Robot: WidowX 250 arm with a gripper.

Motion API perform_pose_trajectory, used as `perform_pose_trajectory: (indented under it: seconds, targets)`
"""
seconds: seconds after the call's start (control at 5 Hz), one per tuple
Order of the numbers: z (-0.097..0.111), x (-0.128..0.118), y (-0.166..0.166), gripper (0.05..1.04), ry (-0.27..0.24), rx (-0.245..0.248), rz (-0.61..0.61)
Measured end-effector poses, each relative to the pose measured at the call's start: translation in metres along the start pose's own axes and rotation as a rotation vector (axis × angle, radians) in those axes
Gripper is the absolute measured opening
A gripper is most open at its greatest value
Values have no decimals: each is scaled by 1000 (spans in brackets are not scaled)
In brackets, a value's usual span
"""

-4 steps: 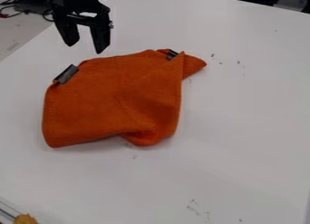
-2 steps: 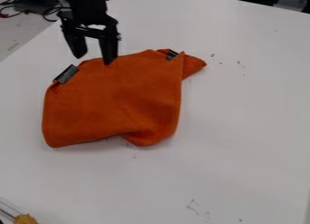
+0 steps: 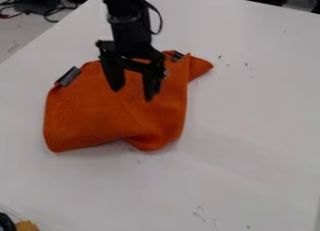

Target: Unfold the cloth to right

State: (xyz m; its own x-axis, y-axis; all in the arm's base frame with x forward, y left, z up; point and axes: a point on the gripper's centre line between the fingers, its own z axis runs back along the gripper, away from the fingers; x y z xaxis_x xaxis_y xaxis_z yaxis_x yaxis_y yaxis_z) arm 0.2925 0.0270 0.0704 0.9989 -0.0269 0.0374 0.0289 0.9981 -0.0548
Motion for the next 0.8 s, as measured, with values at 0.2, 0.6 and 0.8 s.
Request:
perform_pose_trajectory:
  seconds: [0.2,0.6,0.8]
  targets:
    - [-22,-2,-27,999,39,46,-62]
    - [-60,0,-36,999,5,41,-69]
    - [-69,1,-40,995,-9,37,-48]
